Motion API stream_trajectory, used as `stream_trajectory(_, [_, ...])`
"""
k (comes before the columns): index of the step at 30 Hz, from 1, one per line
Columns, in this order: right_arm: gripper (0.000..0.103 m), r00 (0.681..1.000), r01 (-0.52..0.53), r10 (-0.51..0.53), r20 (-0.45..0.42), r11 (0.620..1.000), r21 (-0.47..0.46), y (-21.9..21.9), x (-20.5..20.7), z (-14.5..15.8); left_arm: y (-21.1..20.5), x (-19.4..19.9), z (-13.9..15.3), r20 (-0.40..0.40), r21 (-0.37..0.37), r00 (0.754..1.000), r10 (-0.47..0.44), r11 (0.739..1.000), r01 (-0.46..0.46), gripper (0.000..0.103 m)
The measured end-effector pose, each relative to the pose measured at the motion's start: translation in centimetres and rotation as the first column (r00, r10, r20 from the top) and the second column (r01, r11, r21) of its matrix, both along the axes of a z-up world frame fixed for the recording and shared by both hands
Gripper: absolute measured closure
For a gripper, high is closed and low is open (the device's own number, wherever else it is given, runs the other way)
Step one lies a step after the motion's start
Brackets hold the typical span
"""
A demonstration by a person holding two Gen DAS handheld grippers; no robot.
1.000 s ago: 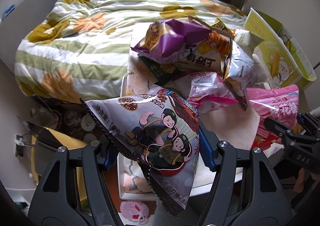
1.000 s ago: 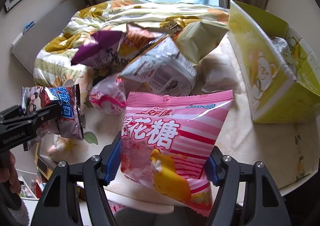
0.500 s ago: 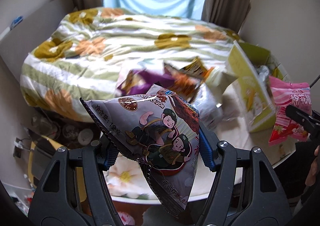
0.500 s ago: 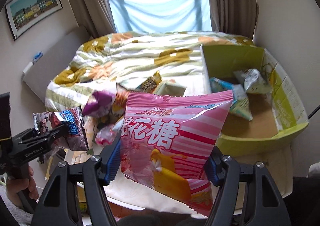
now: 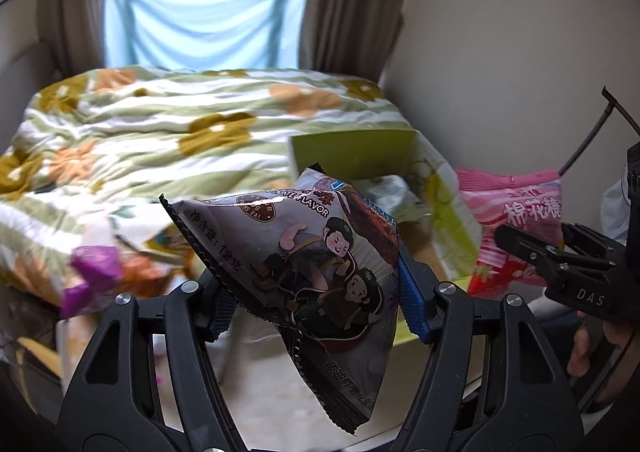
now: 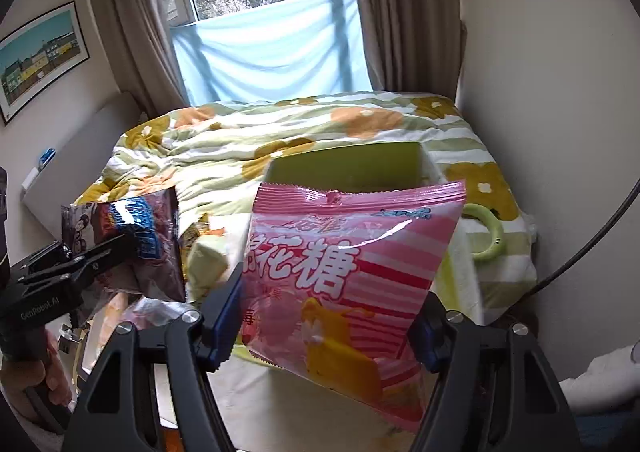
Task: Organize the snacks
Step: 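Carry both bags over the yellow box and open both tools to drop them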
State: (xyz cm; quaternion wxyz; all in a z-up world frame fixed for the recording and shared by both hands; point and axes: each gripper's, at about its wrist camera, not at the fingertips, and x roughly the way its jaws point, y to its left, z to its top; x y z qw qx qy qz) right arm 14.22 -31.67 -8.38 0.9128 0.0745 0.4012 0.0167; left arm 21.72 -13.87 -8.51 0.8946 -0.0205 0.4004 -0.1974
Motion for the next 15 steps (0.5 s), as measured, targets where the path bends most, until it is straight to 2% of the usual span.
stream_trajectory(3, [0.037,1.000,0.006,-0.006,-0.016,1.000,0.004,-2.5,1.1,-0.4,-4.5,1.7,-1.9,-0.043,0.003,0.999,-0.030,1.000,0.030,0.039])
stream_trajectory(8, [0.038,0.999,0.005,-0.004,-0.051,1.000,0.005,-5.5,2.3,-1.4,-9.0,2.9,-4.8,-0.100,-0.002,0.993,-0.056,0.998,0.057,0.037])
stream_trajectory(9, [0.038,0.998,0.003,-0.002,-0.060,1.000,0.006,-6.0,2.6,-1.7,-9.7,3.0,-5.4,-0.109,0.008,0.992,-0.058,0.998,0.059,0.028])
stream_trajectory(10, [0.038,0.998,0.001,-0.001,-0.065,1.000,0.008,-6.4,2.6,-1.9,-10.3,3.2,-6.0,-0.118,0.028,0.991,-0.055,0.998,0.058,0.023])
stream_trajectory(11, [0.038,0.997,-0.001,0.002,-0.073,1.000,0.010,-6.8,2.7,-2.2,-10.6,3.1,-6.4,-0.122,0.049,0.992,-0.043,0.998,0.049,0.006])
stream_trajectory(12, [0.038,0.997,-0.003,0.004,-0.082,1.000,0.013,-7.0,2.9,-2.5,-10.7,3.1,-6.8,-0.122,0.070,0.992,-0.025,0.997,0.034,0.001])
stream_trajectory(15, [0.038,0.995,-0.010,0.012,-0.102,1.000,0.022,-7.9,3.5,-3.2,-10.1,2.9,-7.5,-0.143,0.077,0.990,0.001,0.997,0.010,0.001])
